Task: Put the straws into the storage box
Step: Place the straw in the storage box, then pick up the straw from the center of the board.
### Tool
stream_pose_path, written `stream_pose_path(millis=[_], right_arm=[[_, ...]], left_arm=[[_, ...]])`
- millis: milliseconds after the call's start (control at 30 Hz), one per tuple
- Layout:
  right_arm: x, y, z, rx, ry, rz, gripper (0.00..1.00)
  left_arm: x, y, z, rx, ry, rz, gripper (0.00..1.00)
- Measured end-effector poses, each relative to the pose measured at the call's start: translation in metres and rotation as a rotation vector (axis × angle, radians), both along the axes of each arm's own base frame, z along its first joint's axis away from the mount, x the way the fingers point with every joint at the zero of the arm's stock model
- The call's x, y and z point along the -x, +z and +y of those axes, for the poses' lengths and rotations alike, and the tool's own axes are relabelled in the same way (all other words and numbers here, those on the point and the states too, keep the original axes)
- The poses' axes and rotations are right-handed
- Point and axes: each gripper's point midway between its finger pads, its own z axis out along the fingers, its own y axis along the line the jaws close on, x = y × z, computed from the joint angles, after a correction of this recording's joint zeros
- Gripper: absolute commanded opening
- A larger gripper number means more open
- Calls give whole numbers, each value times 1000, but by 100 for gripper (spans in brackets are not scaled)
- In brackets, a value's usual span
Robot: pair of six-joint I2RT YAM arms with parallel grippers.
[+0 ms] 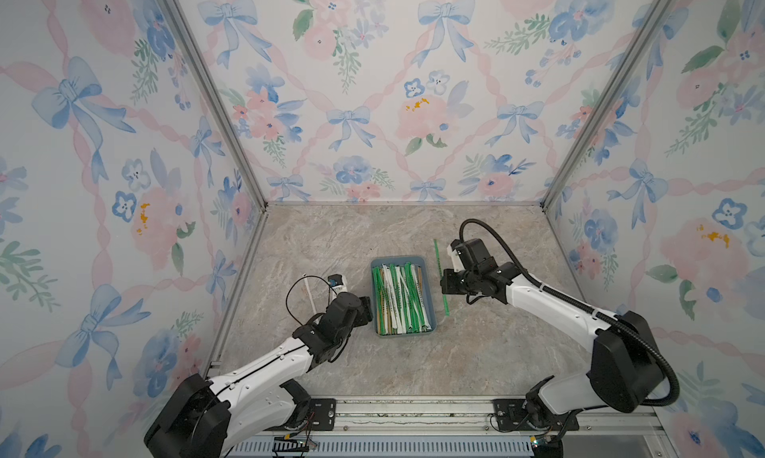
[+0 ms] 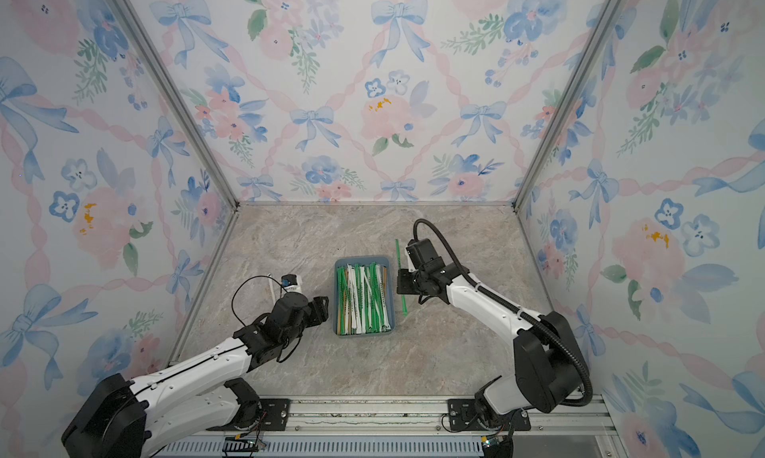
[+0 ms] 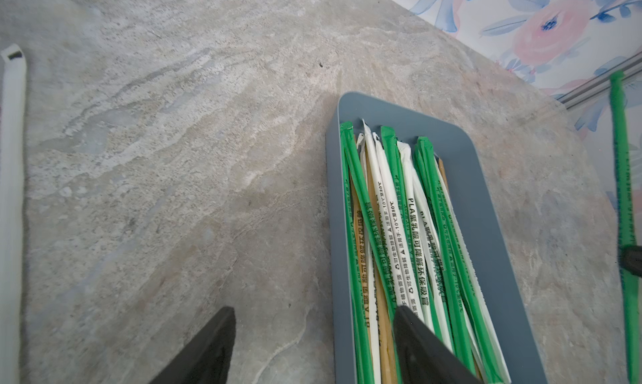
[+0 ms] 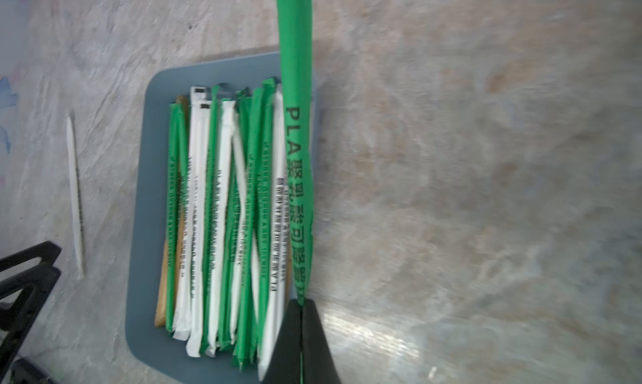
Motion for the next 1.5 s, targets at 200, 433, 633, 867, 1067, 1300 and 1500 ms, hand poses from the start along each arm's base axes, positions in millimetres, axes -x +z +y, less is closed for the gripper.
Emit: stream_pose_path(millis=[200,433,633,867,1067,1300,1500], right_arm=[[5,-29,25,0,32,82,3],[8,-46,33,34,45,126,11],[11,-54,31,65,48,141,28],[7,-36,17,105,27,87,41],[-3,9,-10,74,-41,-32,46],[2,-7,-56,110,-135,-8,47],[10,-16,-73,132,-161,15,48]], left_arm=[[2,-3,2,-2,2,4,75],[2,-4,6,0,11,4,75],[1,-3,7,0,17,3,75],[-1,-6,31,-40,92,17,74],[-7,-16,77,-81,245,62,72],[-7,-38,121,-143,372,154,64],[-1,-59,141,-195,414,239,54]])
